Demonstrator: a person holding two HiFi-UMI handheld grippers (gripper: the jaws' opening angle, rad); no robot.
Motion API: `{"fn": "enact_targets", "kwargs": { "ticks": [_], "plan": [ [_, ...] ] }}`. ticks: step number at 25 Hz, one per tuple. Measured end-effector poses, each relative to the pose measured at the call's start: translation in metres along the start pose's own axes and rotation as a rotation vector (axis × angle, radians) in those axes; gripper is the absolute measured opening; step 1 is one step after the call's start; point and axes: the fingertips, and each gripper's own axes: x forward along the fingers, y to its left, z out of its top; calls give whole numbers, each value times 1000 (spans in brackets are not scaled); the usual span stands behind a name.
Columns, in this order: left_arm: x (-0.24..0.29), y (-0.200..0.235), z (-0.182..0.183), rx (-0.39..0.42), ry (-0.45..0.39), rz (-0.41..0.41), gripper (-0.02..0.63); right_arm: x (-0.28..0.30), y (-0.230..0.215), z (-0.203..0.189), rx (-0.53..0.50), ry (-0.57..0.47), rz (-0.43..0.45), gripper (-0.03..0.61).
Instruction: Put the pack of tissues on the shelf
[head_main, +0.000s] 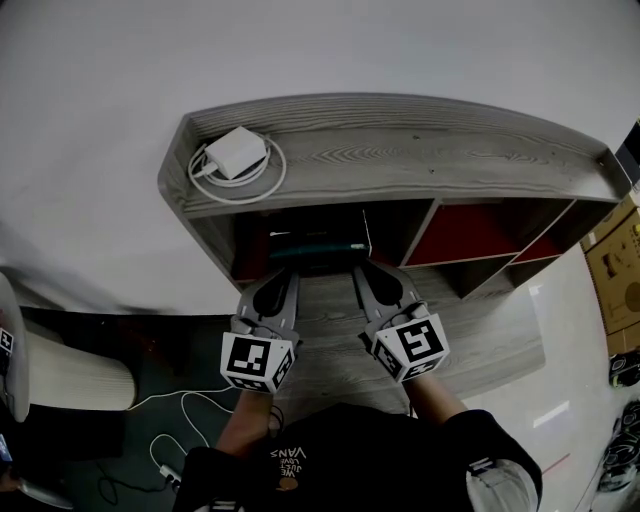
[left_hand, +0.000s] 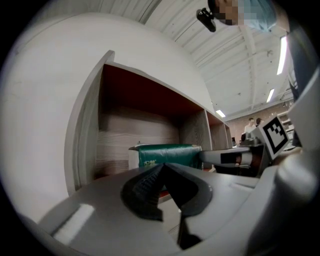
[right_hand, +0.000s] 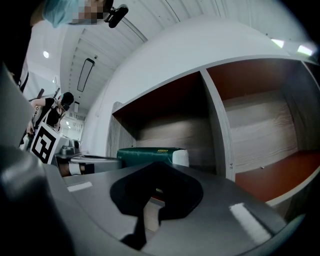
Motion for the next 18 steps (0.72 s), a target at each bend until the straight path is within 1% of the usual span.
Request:
{"fn": "enact_targets", "kwargs": {
  "ticks": [9, 18],
  "plan": [
    [12, 7, -1, -13, 20, -12, 54, 16, -9, -1, -18, 21, -23, 3],
    [20, 16, 0, -25, 44, 12, 54, 28, -11, -3, -36, 55, -24, 3]
  ]
}}
